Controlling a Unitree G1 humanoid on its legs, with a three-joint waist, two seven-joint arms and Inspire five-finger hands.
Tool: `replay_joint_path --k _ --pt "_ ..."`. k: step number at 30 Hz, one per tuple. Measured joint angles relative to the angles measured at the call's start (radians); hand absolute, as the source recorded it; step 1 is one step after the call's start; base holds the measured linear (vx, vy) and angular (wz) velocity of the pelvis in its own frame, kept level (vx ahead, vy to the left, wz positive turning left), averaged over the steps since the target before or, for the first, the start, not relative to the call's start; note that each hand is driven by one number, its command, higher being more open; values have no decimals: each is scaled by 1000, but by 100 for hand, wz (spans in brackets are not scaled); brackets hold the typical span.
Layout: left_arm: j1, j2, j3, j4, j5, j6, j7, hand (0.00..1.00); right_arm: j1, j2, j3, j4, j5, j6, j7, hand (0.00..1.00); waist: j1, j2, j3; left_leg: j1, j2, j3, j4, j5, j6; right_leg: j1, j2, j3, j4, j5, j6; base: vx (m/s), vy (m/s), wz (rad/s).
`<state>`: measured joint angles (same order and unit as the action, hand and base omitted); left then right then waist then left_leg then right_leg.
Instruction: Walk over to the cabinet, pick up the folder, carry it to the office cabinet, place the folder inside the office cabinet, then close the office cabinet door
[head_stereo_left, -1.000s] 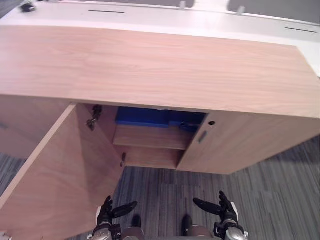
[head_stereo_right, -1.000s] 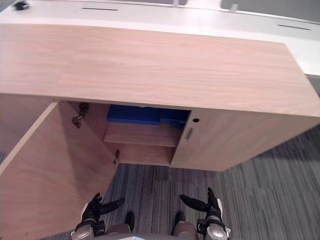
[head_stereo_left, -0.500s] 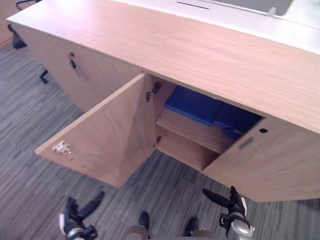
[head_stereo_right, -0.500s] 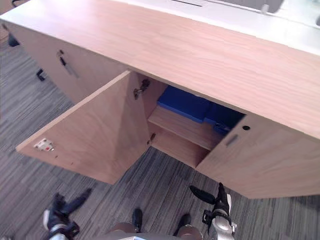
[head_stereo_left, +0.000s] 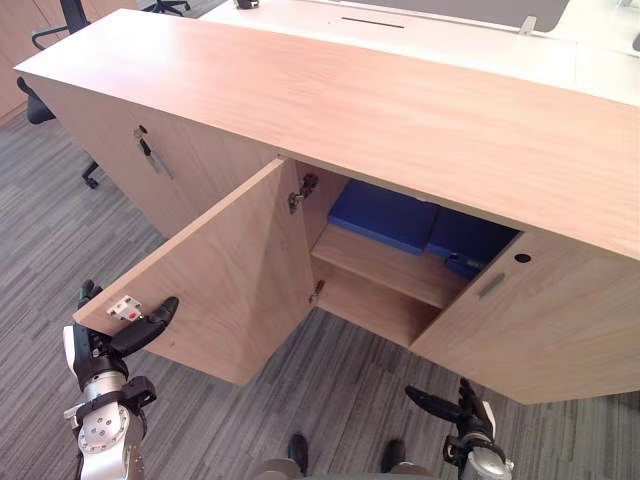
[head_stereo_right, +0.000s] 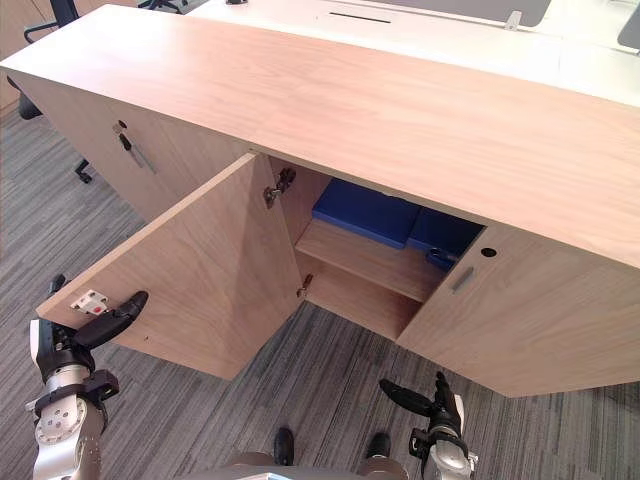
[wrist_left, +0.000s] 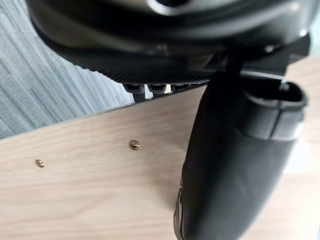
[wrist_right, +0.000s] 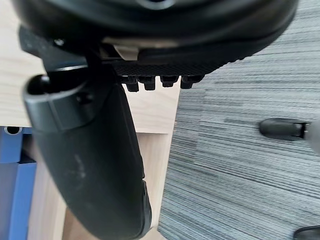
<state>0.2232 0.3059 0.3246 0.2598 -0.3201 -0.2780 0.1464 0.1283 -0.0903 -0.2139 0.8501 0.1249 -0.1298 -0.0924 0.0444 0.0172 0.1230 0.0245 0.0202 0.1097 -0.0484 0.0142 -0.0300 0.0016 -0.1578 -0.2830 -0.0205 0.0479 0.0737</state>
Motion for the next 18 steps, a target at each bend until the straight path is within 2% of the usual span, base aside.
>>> replay_joint_path --k 5,6,9,11,15,16,17,18 --pt "151 -54 -61 -123 2 -8 -1 100 6 7 23 4 -1 7 7 100 6 -6 -3 9 -1 46 3 -8 3 -17 -4 57 -4 17 9 -74 21 -29" --pt "210 -70 -110 -160 4 -20 -4 100 9 9 23 6 -1 8 7 100 11 -6 -3 6 -4 60 4 -12 -2 -26 -6 74 -4 21 14 -87 22 -25" --pt "281 -97 -189 -183 9 -17 -45 100 17 14 23 6 -1 8 7 100 15 -6 -4 -4 -8 78 13 -14 0 -47 -9 105 -4 22 27 -95 22 -22" --pt "323 -98 -291 -180 41 5 -100 100 27 17 23 6 -1 9 8 100 13 -6 -4 -13 -11 91 19 -14 0 -63 -9 132 -4 19 33 -86 10 -17" --pt "316 -97 -480 -154 90 26 -160 100 24 17 24 6 -1 9 9 100 -12 -4 -5 -35 -18 122 20 -14 0 -105 -8 192 -3 28 47 -73 16 -24" --pt "288 -95 -554 -140 116 30 -174 100 9 16 25 6 -1 10 8 100 -24 0 -7 -53 -21 148 24 -13 0 -136 -7 229 -3 35 54 -79 40 -60" --pt "258 -104 -598 -133 127 33 -174 100 -8 16 29 5 -3 9 7 100 -45 5 -10 -74 -24 177 32 -15 3 -167 -7 264 -3 47 60 -72 46 -66" --pt "236 -104 -620 -130 133 37 -177 100 -14 15 33 5 -7 9 6 100 -49 6 -10 -82 -26 193 35 -18 6 -183 -7 283 -3 60 64 -39 43 -66"
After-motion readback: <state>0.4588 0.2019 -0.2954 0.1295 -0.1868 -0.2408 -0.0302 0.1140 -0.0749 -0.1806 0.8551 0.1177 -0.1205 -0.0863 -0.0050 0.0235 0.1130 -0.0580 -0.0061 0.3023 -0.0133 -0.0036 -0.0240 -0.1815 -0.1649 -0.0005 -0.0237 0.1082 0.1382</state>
